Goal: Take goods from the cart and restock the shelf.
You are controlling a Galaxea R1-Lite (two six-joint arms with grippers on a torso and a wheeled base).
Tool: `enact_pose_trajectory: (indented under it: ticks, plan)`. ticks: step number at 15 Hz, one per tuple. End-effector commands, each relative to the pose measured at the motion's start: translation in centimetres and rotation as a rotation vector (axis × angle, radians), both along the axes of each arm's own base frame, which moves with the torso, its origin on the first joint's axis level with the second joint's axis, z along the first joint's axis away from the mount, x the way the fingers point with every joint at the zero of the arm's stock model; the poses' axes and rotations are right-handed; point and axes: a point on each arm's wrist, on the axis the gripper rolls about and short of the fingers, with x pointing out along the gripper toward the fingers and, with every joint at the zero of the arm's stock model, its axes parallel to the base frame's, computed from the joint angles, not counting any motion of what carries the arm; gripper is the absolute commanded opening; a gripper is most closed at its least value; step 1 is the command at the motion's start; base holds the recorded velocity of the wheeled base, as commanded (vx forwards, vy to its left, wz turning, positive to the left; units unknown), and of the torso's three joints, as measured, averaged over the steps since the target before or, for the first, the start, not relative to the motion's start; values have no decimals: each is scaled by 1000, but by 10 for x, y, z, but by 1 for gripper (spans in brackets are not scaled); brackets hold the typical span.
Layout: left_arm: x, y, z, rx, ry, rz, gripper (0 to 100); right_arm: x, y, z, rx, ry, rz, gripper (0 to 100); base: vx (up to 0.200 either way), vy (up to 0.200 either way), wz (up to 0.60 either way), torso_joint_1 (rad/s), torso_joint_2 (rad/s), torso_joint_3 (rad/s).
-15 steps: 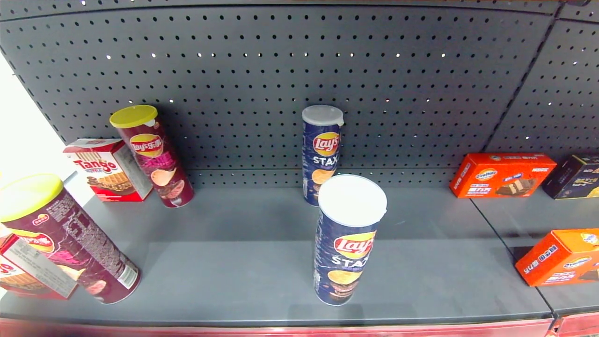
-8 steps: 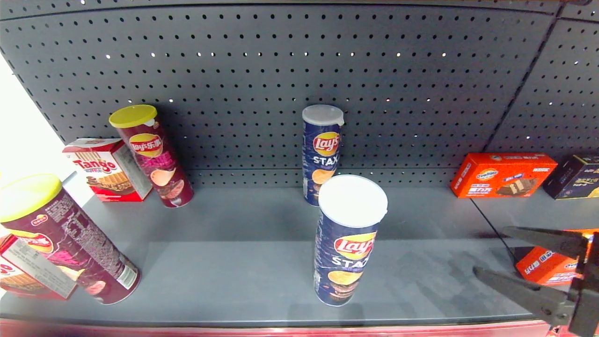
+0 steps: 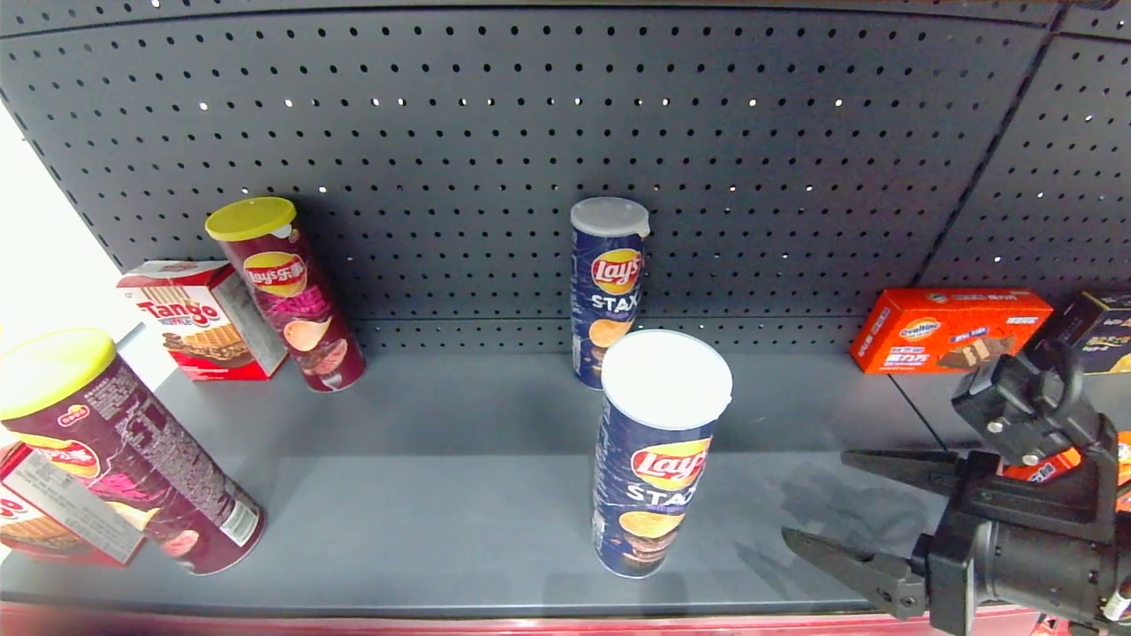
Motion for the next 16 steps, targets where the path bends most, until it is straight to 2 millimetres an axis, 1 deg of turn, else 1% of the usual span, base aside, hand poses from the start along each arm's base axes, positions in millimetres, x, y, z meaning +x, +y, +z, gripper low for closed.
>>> enact_pose_trajectory:
  ticks: [1,2,4,7,9,15,16]
  plan:
    - [0,0,0,-1,1,0,100,7,9,-11,-29,38,13,100,0,0,0,0,0,0]
    - [0,0,0,-1,1,0,100,11,18,-14,-36,46,35,100,0,0,0,0,0,0]
    - [0,0,0,-1,1,-2,100,13,23,-17,-47,57,51,100,0,0,0,0,0,0]
    - [0,0,0,-1,1,-2,100,26,35,-15,-45,53,54,100,0,0,0,0,0,0]
    - [0,0,0,-2,1,0,100,32,40,-14,-48,53,48,100,0,0,0,0,0,0]
    - [0,0,0,-4,1,0,100,40,46,-16,-56,56,42,100,0,0,0,0,0,0]
    - [0,0,0,-4,1,0,100,44,49,-16,-58,58,40,100,0,0,0,0,0,0]
